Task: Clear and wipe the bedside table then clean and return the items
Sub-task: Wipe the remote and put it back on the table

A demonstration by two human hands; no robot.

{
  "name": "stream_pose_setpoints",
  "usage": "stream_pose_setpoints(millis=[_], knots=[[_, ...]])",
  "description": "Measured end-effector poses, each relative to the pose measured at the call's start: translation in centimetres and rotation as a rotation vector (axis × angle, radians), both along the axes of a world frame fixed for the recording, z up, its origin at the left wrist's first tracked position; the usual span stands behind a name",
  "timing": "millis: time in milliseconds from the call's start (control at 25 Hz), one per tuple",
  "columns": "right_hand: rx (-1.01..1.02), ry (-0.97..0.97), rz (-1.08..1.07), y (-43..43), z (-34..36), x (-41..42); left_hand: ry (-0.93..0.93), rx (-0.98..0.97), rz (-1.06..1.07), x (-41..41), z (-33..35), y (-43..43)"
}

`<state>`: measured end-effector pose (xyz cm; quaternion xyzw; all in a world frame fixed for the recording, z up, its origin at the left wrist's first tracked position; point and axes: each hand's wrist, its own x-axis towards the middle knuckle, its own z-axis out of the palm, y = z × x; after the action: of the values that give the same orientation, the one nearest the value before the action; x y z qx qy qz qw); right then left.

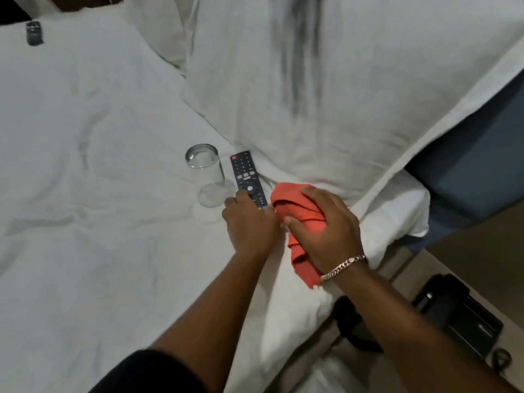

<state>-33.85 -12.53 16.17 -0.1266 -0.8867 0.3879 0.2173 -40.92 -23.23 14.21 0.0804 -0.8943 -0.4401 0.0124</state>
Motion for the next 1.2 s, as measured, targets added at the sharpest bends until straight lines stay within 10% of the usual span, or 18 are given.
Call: stream_pose_setpoints(millis=[160, 520, 880, 1200], knots=[[-0.022, 0.002, -0.015, 0.3, 0.5, 0.5, -0.191, 0.139, 0.045, -1.7, 0.7, 0.2], [-0.145, -0.06, 0.005, 2.0, 2.2, 9.0, -0.782, 1.612, -0.092, 11.1, 1.5, 2.5], [0.343, -0.189, -0.272, 10.4, 3.6, 27.4, -1.1, 1.565, -0.377, 24.5, -0.4, 16.5], [0.202, -0.422, -0.625, 18.4, 2.8, 42.4, -1.276, 1.377, -0.452, 41.0, -1.8, 26.3]])
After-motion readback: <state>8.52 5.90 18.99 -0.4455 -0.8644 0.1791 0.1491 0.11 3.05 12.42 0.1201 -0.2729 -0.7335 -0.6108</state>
